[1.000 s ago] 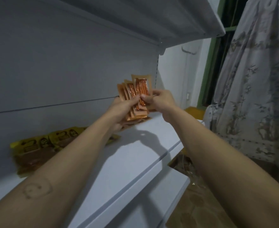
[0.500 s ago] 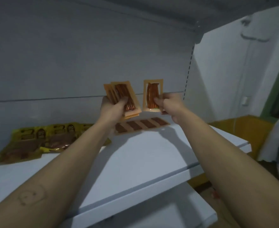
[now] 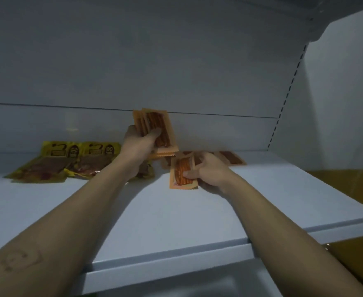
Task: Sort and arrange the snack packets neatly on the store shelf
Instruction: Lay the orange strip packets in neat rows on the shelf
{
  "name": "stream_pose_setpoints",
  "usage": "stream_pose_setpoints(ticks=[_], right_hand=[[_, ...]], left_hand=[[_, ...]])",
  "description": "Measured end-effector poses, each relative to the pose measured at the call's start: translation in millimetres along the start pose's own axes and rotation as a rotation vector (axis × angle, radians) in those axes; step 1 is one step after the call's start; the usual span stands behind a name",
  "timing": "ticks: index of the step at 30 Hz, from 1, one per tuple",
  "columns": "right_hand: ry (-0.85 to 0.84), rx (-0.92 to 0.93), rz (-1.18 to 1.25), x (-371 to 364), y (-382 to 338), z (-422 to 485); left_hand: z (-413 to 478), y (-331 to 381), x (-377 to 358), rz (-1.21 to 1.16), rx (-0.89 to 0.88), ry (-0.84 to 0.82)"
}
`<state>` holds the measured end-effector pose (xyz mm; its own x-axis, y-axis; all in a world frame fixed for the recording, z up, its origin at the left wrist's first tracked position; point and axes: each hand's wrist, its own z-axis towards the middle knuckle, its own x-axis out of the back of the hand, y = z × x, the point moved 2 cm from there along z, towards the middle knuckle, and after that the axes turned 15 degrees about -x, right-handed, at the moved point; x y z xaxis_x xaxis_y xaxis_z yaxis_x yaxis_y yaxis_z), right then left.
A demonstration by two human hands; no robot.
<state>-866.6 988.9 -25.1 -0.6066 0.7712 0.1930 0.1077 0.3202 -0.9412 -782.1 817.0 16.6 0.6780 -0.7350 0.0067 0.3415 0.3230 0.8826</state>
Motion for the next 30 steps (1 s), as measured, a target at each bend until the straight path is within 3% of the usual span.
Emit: stream_pose_setpoints(ticks=[2,7,12,22,27,30], right_hand=[[0.034,0.021,-0.09,3.0,3.7,3.4],[0.221,0.096,-0.599,7.5,1.7,1.4],[0.187,0.132,-0.623,7.6,5.4,-6.8],[0.366,0.286,-0.814,5.2,4.7,-17.1],[0.453,0.343,-0.269,11.3,-9.4,-14.7],[0.269,0.265,0.028,7.5,-20.0,-16.2]], left_hand=[[-2.4,-1.3,-2.3,-0.009,0.007,-0.017],[-4.6,-2.3,-3.0,-0.009,0.029,-0.058],[-4.6,-1.8,-2.7,-0.026,0.051,-0.076],[-11.3,0.3,-2.9,-0.081,0.083,-0.11],[-18.5,0.5,-9.8,-0.093,0.072,-0.143],[-27.4,2.5,-20.6,-0.072,-0.008,-0.238]])
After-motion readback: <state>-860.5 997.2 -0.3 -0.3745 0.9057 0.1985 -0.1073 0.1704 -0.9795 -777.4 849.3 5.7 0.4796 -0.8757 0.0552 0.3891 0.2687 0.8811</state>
